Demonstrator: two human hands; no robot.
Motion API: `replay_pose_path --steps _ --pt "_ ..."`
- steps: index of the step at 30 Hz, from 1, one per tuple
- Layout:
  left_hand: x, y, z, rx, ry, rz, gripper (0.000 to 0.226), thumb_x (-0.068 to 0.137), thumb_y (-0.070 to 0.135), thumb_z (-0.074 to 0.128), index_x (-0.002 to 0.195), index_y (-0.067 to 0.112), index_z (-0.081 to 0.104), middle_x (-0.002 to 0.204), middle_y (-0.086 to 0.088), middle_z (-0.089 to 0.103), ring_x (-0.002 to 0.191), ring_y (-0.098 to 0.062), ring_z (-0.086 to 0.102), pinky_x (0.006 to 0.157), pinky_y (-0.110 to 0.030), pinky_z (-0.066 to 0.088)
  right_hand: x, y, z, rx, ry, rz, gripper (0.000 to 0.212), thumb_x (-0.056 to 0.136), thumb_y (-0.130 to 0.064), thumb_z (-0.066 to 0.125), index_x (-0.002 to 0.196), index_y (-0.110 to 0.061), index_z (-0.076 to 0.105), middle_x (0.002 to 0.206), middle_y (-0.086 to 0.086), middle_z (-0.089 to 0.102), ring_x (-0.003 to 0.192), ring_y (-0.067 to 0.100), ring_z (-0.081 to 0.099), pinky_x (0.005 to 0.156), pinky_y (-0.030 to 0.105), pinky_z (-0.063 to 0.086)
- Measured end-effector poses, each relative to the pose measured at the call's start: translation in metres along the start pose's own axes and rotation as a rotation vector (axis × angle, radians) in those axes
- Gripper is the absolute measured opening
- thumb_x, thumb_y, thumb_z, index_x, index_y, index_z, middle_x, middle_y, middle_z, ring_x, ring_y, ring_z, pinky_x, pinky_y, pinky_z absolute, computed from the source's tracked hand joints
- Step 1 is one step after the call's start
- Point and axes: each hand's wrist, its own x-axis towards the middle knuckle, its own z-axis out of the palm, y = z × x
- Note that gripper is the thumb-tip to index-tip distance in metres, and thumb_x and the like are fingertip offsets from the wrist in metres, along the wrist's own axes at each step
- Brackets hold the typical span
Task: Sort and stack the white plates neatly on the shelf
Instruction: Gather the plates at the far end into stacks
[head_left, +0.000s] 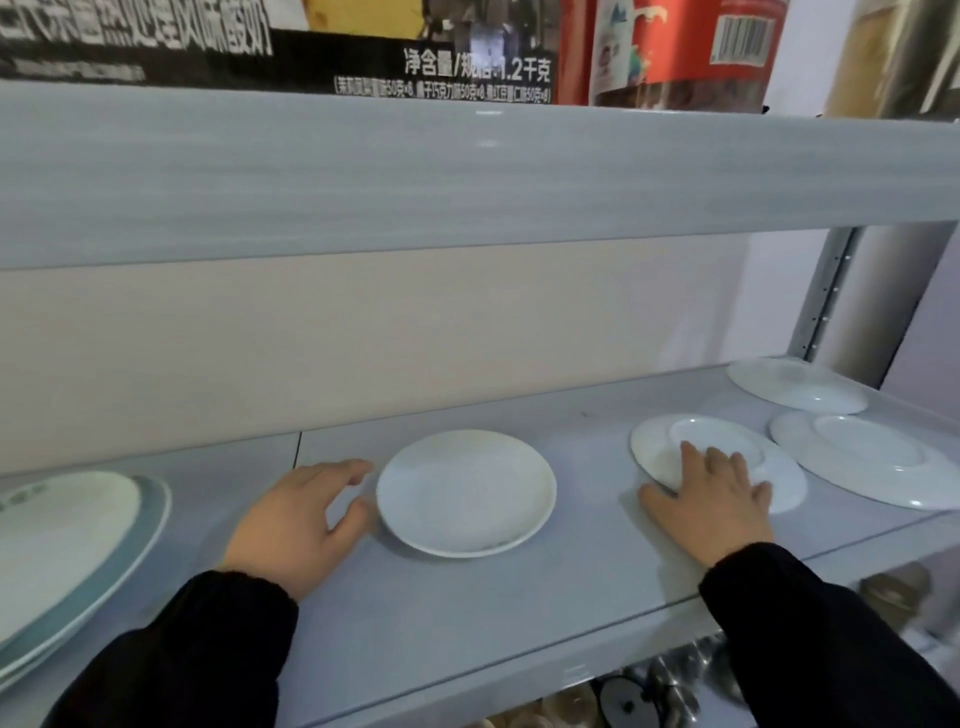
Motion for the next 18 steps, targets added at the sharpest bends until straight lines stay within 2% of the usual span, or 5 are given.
replay_pose_path --steps 3,7,10,15,18 --pt "0.0 -0.003 -0.001 -0.035 -0.003 -0.017 0.037 0.09 0.042 0.052 0.126 0.037 0.057 0.108 0.024 0.058 0.104 -0.005 0.054 0.087 -0.027 0.045 -0.003 -0.004 0.001 -0.034 -0.016 -0.012 0.078 0.084 -0.06 0.036 0.151 -0.023 0.022 0.152 0.006 0.031 0.142 0.026 0.02 0.112 0.059 0.018" --pt "0.0 -0.004 0.0 -0.043 -0.044 0.008 0.053 0.08 0.058 0.038 0.127 0.04 0.055 0.109 0.026 0.059 0.103 -0.003 0.054 0.088 -0.029 0.048 -0.014 -0.007 -0.002 -0.084 -0.02 -0.043 0.081 0.082 -0.067 0.035 0.149 -0.023 0.027 0.141 0.005 0.034 0.133 0.027 0.03 0.107 0.06 0.024" --pt "0.0 -0.003 0.001 -0.06 -0.058 0.01 0.059 0.076 0.062 0.033 0.127 0.04 0.055 0.109 0.025 0.059 0.103 -0.003 0.054 0.09 -0.031 0.049 -0.028 -0.009 -0.005 -0.109 -0.003 -0.084 0.076 0.079 -0.07 0.037 0.142 -0.028 0.035 0.13 0.003 0.037 0.126 0.026 0.033 0.102 0.056 0.03" --pt "-0.004 0.001 0.0 -0.105 -0.054 0.011 0.055 0.076 0.061 0.035 0.123 0.041 0.056 0.106 0.027 0.058 0.102 -0.001 0.053 0.088 -0.03 0.048 -0.05 -0.011 -0.011 -0.08 -0.026 -0.169 0.072 0.076 -0.073 0.041 0.136 -0.033 0.038 0.123 -0.003 0.034 0.124 0.021 0.032 0.104 0.05 0.031" --pt "-0.004 0.002 0.0 -0.112 -0.052 0.008 0.042 0.085 0.05 0.046 0.125 0.04 0.055 0.107 0.026 0.057 0.103 0.0 0.053 0.089 -0.03 0.048 -0.064 -0.014 -0.018 -0.053 -0.063 -0.248 0.075 0.07 -0.078 0.036 0.132 -0.037 0.039 0.118 -0.006 0.032 0.121 0.019 0.034 0.102 0.043 0.034"
